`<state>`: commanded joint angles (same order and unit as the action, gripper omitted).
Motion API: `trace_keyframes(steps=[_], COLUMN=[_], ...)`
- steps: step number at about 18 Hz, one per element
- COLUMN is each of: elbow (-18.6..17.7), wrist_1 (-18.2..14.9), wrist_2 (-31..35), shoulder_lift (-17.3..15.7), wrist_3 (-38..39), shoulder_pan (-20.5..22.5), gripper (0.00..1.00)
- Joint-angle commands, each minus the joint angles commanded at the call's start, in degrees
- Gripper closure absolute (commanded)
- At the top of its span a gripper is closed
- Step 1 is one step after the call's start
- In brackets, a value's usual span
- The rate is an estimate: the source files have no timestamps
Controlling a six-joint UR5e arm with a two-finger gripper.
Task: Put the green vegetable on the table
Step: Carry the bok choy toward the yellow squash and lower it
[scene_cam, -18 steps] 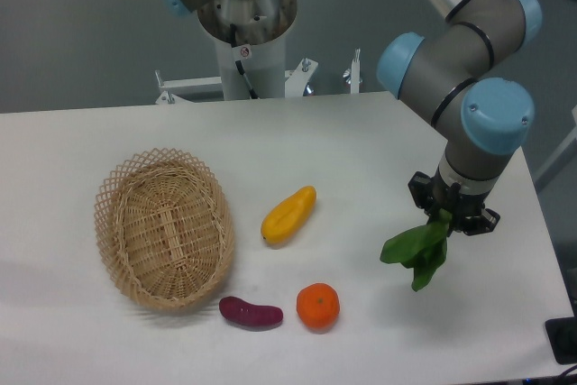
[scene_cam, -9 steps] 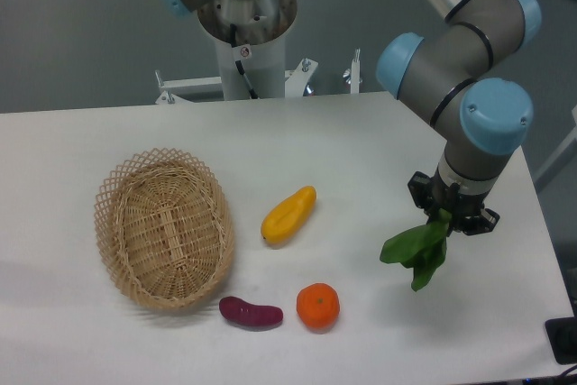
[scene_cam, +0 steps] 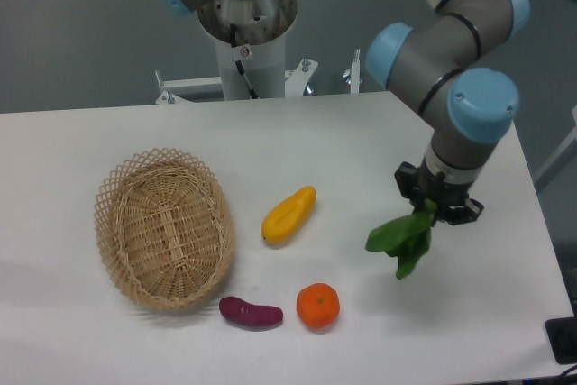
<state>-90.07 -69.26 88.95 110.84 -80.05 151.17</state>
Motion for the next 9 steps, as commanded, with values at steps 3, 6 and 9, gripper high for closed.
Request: trace_keyframes(steps=[3, 6, 9], elbow=[-6.85, -13.27, -17.50], wrist_1=[2.27, 7.19, 8.26], wrist_2=[-0.79, -0.79, -0.79], shoulder_lift=[-2.82, -4.84, -7.12], wrist_3=[-6.59, -11.08, -14.95], shoulder_pan=[0.26, 0.79, 1.23], gripper=[0.77, 0.77, 0.76])
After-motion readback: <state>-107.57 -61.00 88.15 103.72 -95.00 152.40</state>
